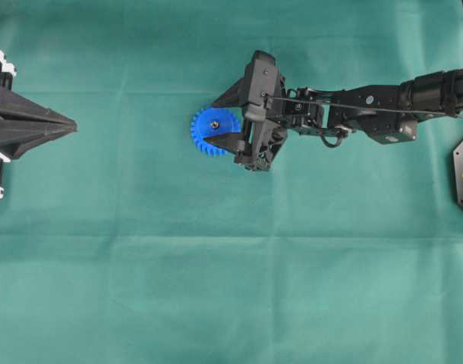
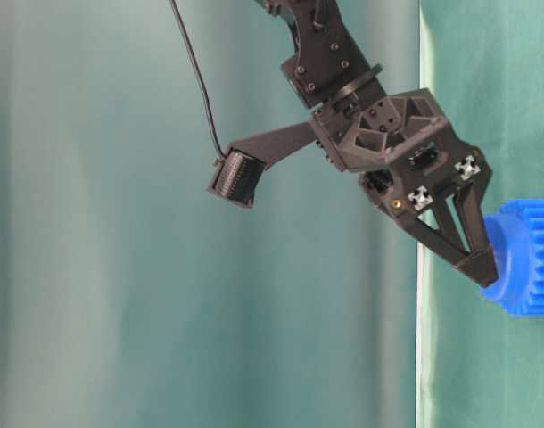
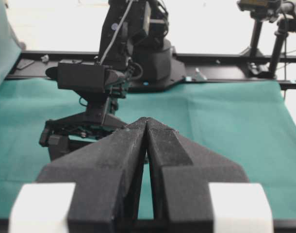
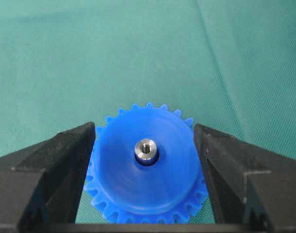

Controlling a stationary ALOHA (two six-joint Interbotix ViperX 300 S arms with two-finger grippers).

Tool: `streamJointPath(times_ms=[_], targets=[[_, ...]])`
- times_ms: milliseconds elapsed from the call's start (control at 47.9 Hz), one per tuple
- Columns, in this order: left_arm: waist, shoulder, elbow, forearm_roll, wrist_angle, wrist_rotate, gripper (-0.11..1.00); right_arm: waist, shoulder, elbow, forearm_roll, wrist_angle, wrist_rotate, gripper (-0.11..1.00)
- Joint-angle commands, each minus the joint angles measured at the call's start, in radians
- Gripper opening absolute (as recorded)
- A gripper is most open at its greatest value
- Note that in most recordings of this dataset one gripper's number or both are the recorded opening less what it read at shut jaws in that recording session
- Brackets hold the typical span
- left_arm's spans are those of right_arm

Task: Insert the shaft placed at a random location into the center hole of the medium gear at another random location.
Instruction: 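Lower the shaft into the gear's center hole with the right gripper, then open the right gripper to release the inserted shaft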

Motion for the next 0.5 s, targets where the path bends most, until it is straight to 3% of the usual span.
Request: streamJointPath(times_ms=[0,480], targets=[[0.002,0.008,-0.021,0.003,-0.005,-0.002,0.0,0.002,-0.046,-0.017,0.005,0.02,0.009,0.83],[0.002,0.008,-0.021,0.002,-0.005,-0.002,0.0,0.002,-0.172,-0.012,0.0,0.098,0.005,0.83]])
